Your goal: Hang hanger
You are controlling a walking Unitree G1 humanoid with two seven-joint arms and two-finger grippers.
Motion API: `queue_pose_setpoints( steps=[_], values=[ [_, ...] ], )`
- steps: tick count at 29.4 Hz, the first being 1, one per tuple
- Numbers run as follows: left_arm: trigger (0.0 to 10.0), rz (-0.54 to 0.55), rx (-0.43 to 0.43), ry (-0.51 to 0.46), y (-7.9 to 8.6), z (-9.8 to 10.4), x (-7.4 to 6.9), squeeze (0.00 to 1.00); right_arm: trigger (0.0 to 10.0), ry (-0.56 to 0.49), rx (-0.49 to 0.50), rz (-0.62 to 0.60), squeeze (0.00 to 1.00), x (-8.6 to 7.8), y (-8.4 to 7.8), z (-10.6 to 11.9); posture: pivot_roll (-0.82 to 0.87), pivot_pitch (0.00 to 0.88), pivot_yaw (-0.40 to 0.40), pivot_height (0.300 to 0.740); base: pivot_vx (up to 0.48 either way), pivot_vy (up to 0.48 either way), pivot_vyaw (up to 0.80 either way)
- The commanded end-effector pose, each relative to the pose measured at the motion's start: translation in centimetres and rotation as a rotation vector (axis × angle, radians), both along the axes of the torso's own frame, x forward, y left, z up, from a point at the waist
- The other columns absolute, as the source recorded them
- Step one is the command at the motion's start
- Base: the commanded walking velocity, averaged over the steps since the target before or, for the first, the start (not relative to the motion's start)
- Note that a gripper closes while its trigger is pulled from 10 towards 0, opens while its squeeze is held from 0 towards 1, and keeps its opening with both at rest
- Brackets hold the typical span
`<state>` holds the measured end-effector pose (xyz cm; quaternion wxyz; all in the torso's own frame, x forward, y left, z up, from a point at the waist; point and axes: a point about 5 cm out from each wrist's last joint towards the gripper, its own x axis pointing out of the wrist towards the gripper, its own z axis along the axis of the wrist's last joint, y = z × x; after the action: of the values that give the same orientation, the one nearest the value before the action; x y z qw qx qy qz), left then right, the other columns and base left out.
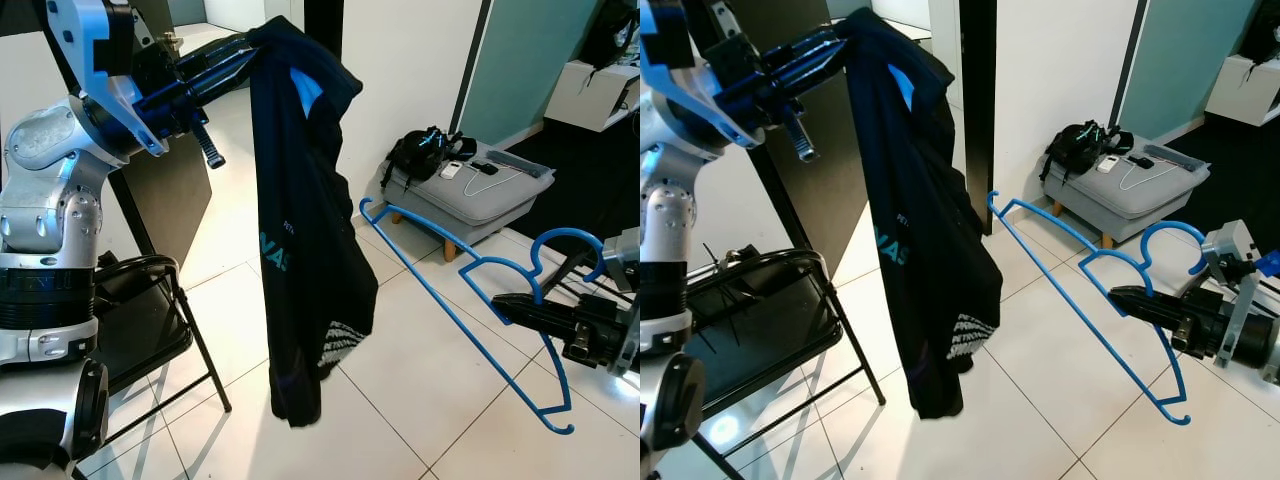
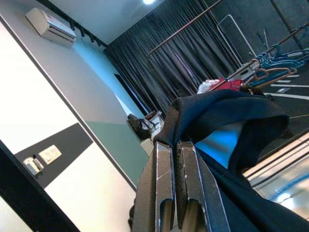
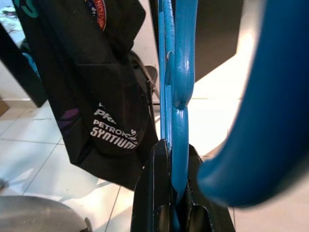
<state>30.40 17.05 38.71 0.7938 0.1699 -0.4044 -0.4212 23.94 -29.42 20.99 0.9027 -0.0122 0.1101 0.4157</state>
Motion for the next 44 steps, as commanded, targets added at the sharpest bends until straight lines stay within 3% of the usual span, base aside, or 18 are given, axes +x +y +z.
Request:
queue_pose_setpoints(
  steps=[1, 7, 18, 21, 36, 44],
  values=[
    [10.0, 0.038, -0.015, -0.001, -0.2, 0.2, 0.3, 0.0, 10.0, 0.046, 0.04, 0.151, 0.0, -0.7, 2.3, -0.7, -0.01, 0.031, 0.037, 0.74, 0.0, 0.0, 0.0],
    [10.0, 0.102, -0.056, 0.033, -0.7, -0.4, 1.3, 0.0, 10.0, 0.057, 0.12, 0.266, 0.0, -1.3, 4.1, -0.6, -0.01, 0.031, 0.035, 0.74, 0.0, 0.0, 0.0],
    [10.0, 0.11, -0.113, 0.042, -1.9, -0.6, 1.7, 0.0, 10.0, 0.079, 0.14, 0.331, 0.0, -1.4, 5.8, -1.1, -0.01, 0.033, 0.033, 0.74, 0.0, 0.0, 0.0],
    [10.0, 0.222, -0.139, 0.079, -2.0, -1.3, 2.8, 0.0, 10.0, 0.081, 0.153, 0.35, 0.0, -1.5, 6.6, -1.2, -0.01, 0.034, 0.033, 0.74, 0.0, 0.0, 0.0],
    [10.0, 0.342, -0.211, 0.253, -3.9, -2.6, 3.8, 0.0, 10.0, 0.08, 0.159, 0.363, 0.0, -1.6, 7.0, -1.2, -0.01, 0.029, 0.034, 0.74, 0.0, 0.0, 0.0],
    [10.0, 0.483, -0.188, 0.337, -3.2, -4.2, 4.9, 0.0, 10.0, 0.051, 0.167, 0.392, 0.0, -1.8, 6.9, -0.1, -0.02, 0.015, 0.037, 0.74, 0.0, 0.0, 0.0]
  ],
)
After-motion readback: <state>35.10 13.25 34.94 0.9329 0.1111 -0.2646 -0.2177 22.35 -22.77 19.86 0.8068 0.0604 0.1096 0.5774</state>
